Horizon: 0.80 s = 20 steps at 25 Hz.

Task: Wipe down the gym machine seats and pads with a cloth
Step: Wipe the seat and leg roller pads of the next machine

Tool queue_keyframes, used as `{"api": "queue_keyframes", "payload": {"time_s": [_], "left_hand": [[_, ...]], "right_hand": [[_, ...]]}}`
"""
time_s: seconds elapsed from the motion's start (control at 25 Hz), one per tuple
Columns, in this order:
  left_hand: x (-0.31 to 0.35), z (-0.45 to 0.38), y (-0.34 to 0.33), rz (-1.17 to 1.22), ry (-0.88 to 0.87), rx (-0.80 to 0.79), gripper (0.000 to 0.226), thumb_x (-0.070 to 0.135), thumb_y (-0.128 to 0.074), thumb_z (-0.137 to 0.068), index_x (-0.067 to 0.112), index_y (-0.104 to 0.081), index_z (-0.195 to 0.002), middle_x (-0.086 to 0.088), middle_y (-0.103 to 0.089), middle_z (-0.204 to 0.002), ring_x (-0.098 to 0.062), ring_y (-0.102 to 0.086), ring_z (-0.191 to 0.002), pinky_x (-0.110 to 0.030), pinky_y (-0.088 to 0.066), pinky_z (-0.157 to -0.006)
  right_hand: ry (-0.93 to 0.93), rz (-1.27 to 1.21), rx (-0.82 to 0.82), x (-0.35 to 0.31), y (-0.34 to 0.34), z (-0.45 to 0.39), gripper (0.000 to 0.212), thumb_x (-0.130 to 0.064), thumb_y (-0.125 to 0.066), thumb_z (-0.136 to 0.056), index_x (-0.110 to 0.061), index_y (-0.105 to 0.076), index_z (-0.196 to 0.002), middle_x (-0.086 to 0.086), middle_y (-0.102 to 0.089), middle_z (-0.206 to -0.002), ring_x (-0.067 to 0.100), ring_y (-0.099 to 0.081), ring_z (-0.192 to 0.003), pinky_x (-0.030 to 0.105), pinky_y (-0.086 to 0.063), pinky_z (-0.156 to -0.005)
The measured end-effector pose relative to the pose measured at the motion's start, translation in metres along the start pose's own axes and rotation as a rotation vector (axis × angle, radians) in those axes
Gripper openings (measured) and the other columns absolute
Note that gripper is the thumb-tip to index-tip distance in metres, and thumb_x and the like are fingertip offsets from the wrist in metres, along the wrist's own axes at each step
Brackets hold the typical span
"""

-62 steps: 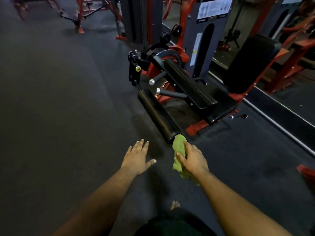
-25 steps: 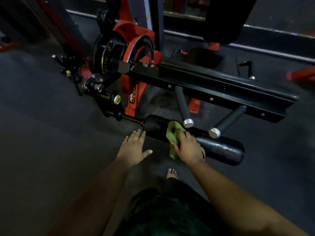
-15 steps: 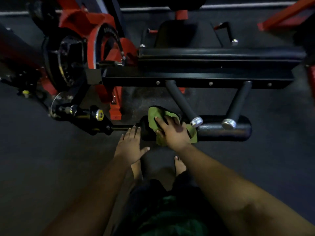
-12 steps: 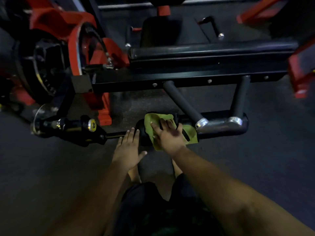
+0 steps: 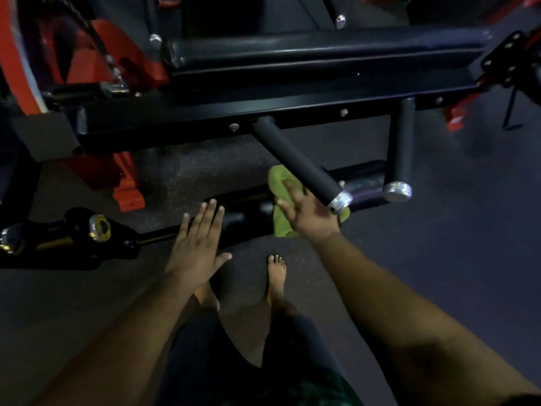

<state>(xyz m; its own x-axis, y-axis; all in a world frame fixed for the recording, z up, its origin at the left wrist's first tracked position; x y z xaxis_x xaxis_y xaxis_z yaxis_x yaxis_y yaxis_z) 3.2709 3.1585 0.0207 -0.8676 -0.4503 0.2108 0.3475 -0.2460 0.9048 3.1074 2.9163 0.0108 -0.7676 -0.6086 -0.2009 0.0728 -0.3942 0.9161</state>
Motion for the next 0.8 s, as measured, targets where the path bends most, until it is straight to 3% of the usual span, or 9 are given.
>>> {"api": "queue_keyframes", "payload": {"time_s": [0.08,0.16,0.24,0.36,0.44,0.52,0.6,0.68,0.8], "left_hand": [[0.017,-0.011,0.001,-0.031,-0.035,-0.038,0.117,0.059,-0.069,-0.083,0.012,0.006,-0.159,-0.009,0.013,-0.167,-0.025,0.011,-0.155,-0.052,-0.003,-0.126],[0.027,-0.018,-0.001,-0.073,-0.007,-0.051,0.121,0.063,-0.066,-0.083,0.014,0.015,-0.157,-0.008,0.02,-0.166,-0.026,0.017,-0.154,-0.053,0.002,-0.125],[0.032,-0.02,-0.007,-0.103,0.035,-0.045,0.128,0.066,-0.069,-0.078,0.014,0.018,-0.157,-0.008,0.02,-0.167,-0.027,0.018,-0.154,-0.055,0.001,-0.125],[0.033,-0.022,-0.012,-0.114,0.051,-0.009,0.139,0.064,-0.08,-0.067,0.012,0.011,-0.159,-0.01,0.008,-0.169,-0.029,0.007,-0.156,-0.058,-0.003,-0.124],[0.033,-0.024,-0.012,-0.115,0.034,0.0,0.141,0.06,-0.085,-0.062,0.011,0.004,-0.16,-0.012,-0.001,-0.169,-0.031,-0.001,-0.156,-0.061,-0.007,-0.123],[0.032,-0.025,-0.009,-0.118,0.019,0.006,0.142,0.056,-0.088,-0.059,0.009,-0.001,-0.161,-0.014,-0.007,-0.168,-0.033,-0.006,-0.155,-0.062,-0.011,-0.122],[0.029,-0.029,-0.005,-0.123,0.009,0.008,0.142,0.054,-0.09,-0.057,0.008,-0.004,-0.161,-0.015,-0.011,-0.168,-0.033,-0.009,-0.155,-0.061,-0.013,-0.122],[0.027,-0.034,-0.004,-0.132,-0.003,0.001,0.14,0.051,-0.091,-0.057,0.008,-0.006,-0.16,-0.016,-0.014,-0.167,-0.034,-0.012,-0.154,-0.06,-0.014,-0.122],[0.019,-0.045,-0.002,-0.104,-0.009,-0.049,0.137,0.046,-0.093,-0.053,0.008,-0.015,-0.159,-0.016,-0.025,-0.163,-0.034,-0.022,-0.151,-0.057,-0.018,-0.122]], "right_hand": [[-0.042,0.022,0.1,0.042,0.007,-0.004,0.071,-0.073,-0.043,-0.088,-0.043,-0.029,-0.152,-0.005,-0.031,-0.162,0.026,-0.009,-0.155,0.066,0.012,-0.117],[-0.132,-0.248,0.211,0.04,0.006,0.0,0.073,-0.057,-0.065,-0.085,-0.051,-0.021,-0.144,0.003,-0.032,-0.162,0.029,-0.011,-0.155,0.064,0.009,-0.118],[-0.291,-0.437,0.276,-0.001,-0.003,0.014,0.065,-0.066,-0.053,-0.09,-0.048,-0.028,-0.147,-0.002,-0.037,-0.159,0.033,-0.019,-0.153,0.067,-0.003,-0.119],[-0.069,-0.178,0.16,-0.024,-0.017,0.027,0.054,-0.07,-0.032,-0.097,-0.044,-0.045,-0.142,-0.001,-0.046,-0.149,0.036,-0.039,-0.141,0.073,-0.025,-0.11],[0.05,-0.209,0.116,0.015,0.002,0.011,0.068,-0.072,-0.047,-0.09,-0.037,-0.045,-0.147,0.0,-0.045,-0.153,0.028,-0.037,-0.144,0.062,-0.009,-0.122],[0.133,-0.041,0.148,0.069,0.014,0.004,0.077,-0.06,-0.054,-0.087,-0.023,-0.04,-0.153,0.008,-0.039,-0.158,0.029,-0.029,-0.149,0.048,0.005,-0.124],[-0.114,-0.162,0.183,0.134,0.018,-0.006,0.082,-0.067,-0.054,-0.084,-0.028,-0.034,-0.153,0.007,-0.036,-0.16,0.027,-0.028,-0.149,0.057,-0.013,-0.124],[-0.481,-0.422,0.317,0.165,0.019,-0.011,0.097,-0.085,-0.057,-0.072,-0.028,-0.038,-0.148,0.0,-0.043,-0.156,0.023,-0.037,-0.146,0.055,-0.027,-0.12],[-0.546,-0.325,0.36,0.11,0.009,-0.014,0.099,-0.094,-0.033,-0.076,-0.028,-0.042,-0.15,0.0,-0.043,-0.154,0.027,-0.034,-0.144,0.042,-0.022,-0.118]]}}
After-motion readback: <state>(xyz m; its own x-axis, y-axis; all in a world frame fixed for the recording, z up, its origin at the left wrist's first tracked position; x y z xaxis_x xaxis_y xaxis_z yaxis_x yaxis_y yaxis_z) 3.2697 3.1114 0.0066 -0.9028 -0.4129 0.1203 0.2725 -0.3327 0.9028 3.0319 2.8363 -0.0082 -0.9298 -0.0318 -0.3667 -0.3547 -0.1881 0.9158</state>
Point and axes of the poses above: each hand's wrist, its own z-axis away from the middle knuckle, its own y-axis out of the back of the hand, x = y × z, the point moved 1 cm from there along -z, towards the middle knuckle
